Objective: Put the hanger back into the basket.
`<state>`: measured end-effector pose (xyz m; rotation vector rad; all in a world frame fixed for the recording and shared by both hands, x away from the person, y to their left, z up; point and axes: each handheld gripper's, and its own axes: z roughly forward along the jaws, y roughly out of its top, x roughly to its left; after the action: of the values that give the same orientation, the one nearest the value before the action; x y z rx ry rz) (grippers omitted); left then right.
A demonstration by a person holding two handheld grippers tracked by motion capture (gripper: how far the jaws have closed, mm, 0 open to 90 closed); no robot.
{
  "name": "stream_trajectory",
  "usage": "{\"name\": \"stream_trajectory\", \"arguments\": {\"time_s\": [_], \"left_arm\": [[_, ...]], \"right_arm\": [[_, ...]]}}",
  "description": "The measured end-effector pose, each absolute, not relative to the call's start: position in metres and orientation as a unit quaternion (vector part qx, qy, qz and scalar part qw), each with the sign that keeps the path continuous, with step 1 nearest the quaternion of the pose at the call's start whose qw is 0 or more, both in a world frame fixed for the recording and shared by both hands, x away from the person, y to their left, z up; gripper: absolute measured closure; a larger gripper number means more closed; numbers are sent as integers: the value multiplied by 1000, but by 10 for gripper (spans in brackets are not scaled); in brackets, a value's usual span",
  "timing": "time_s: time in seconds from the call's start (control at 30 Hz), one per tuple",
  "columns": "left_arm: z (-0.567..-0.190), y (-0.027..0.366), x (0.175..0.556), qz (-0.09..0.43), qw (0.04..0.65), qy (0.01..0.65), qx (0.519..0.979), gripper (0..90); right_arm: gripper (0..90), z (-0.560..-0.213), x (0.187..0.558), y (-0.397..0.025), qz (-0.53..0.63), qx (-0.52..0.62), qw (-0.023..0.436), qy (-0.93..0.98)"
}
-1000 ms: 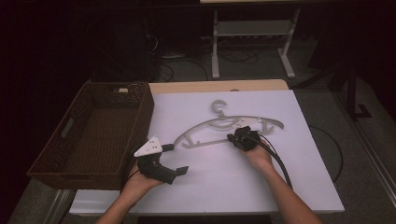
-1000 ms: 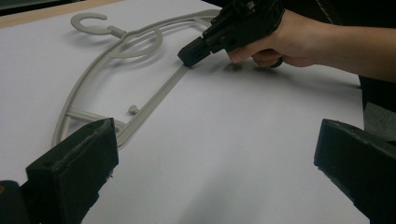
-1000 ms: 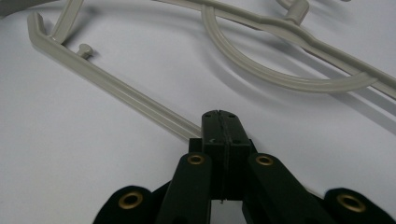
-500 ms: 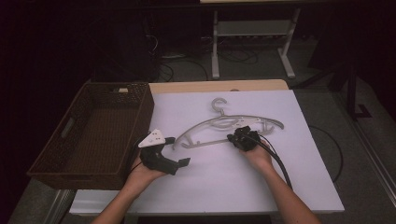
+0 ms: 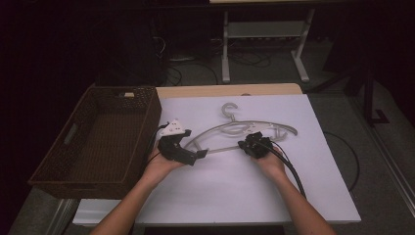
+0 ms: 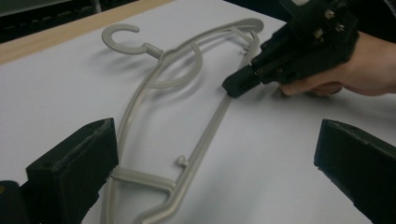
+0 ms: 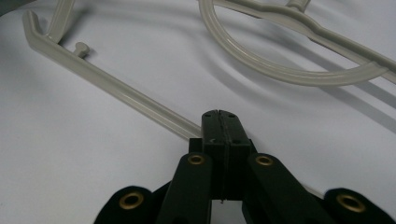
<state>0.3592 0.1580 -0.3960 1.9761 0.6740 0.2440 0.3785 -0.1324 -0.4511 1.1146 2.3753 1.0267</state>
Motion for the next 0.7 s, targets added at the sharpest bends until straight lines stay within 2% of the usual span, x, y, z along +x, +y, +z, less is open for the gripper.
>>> {"name": "stream_trajectory", "arguments": {"time_s": [0.7], "left_arm": [[-409, 144, 416, 112, 474, 291, 824, 2]], "right_arm": [[898, -451, 379, -132, 361, 397, 156, 829]]}}
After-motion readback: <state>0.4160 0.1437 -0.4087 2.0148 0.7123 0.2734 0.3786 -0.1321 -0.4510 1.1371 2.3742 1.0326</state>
